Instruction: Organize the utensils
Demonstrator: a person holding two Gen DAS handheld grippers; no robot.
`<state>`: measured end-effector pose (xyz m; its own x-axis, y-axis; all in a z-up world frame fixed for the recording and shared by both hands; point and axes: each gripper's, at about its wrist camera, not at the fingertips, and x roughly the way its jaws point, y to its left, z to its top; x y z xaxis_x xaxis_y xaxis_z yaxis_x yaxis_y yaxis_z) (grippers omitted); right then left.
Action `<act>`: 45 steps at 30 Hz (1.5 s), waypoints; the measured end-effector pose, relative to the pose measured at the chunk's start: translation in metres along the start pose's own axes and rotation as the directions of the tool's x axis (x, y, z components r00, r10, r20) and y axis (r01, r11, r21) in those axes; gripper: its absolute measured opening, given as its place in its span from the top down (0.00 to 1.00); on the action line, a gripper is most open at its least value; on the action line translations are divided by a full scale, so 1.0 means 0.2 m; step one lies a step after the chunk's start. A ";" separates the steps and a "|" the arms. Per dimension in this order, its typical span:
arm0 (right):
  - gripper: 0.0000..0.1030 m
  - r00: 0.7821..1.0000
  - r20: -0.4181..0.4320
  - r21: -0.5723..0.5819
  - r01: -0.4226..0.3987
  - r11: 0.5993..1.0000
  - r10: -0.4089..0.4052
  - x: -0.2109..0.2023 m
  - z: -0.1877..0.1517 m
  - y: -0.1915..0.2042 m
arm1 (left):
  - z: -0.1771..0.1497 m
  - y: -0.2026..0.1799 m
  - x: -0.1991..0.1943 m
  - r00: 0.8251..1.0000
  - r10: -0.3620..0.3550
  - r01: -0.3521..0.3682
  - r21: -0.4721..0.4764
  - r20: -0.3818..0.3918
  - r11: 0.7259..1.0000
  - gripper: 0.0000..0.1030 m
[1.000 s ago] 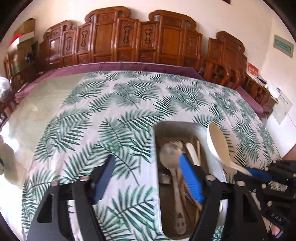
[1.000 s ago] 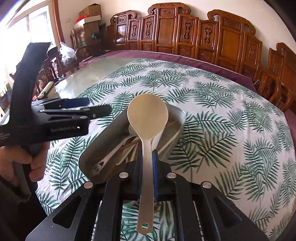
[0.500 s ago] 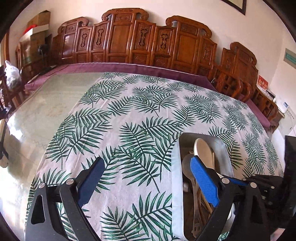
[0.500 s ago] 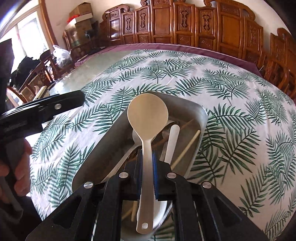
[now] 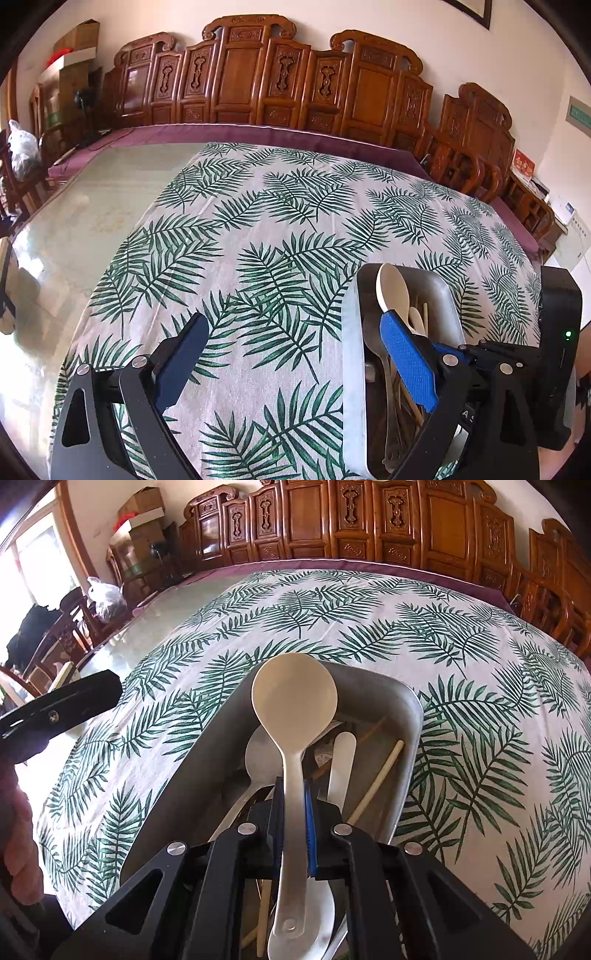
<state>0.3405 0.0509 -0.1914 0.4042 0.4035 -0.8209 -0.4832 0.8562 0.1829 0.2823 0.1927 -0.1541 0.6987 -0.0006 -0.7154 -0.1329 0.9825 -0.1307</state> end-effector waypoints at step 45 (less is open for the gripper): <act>0.24 0.969 0.230 0.034 0.087 0.996 -0.092 -0.68 -0.21 -0.25 | -0.16 -0.28 -0.18 0.999 0.015 -0.018 0.105 0.028 0.994 0.07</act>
<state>0.2766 -0.0615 -0.1116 0.6146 0.3860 -0.6880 -0.4194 0.8985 0.1295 0.2428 0.1325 -0.1434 0.7161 0.0197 -0.6977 -0.0711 0.9965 -0.0449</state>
